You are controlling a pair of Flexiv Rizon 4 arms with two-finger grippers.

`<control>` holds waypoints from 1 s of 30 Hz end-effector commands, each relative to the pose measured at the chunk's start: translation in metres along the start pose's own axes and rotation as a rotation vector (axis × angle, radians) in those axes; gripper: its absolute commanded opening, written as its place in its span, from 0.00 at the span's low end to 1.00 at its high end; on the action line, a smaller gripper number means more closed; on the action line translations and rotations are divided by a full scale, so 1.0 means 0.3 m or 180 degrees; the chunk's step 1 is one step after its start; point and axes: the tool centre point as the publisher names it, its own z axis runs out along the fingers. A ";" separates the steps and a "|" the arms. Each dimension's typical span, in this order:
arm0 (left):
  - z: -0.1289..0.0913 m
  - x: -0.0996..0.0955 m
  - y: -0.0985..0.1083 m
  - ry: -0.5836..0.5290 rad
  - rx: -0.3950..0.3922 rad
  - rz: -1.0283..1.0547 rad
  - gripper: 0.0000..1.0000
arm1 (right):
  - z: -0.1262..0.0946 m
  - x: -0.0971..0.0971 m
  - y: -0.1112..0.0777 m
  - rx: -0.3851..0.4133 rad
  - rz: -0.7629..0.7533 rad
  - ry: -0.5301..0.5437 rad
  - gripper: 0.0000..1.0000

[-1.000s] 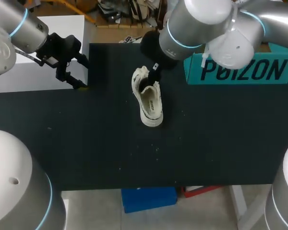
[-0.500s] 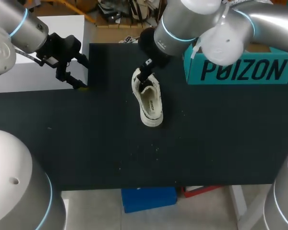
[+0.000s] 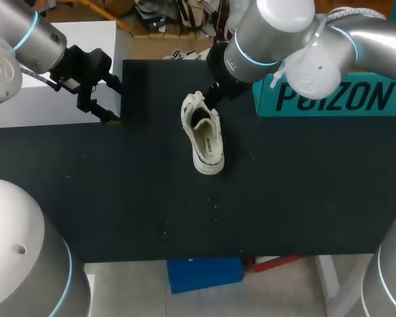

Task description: Take the shoe out of the shoebox, open the shoe tongue, remove and reinsert the insole, then place the shoe into the shoebox

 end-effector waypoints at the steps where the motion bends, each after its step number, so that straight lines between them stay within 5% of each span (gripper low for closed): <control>1: 0.003 0.003 0.001 -0.0016 -0.0004 0.0003 1.00 | 0.056 -0.008 0.003 0.0012 0.0078 0.0017 0.48; 30: 0.003 0.003 0.001 -0.0016 -0.0004 0.0003 1.00 | 0.312 -0.051 -0.075 0.0294 0.0370 0.0043 0.47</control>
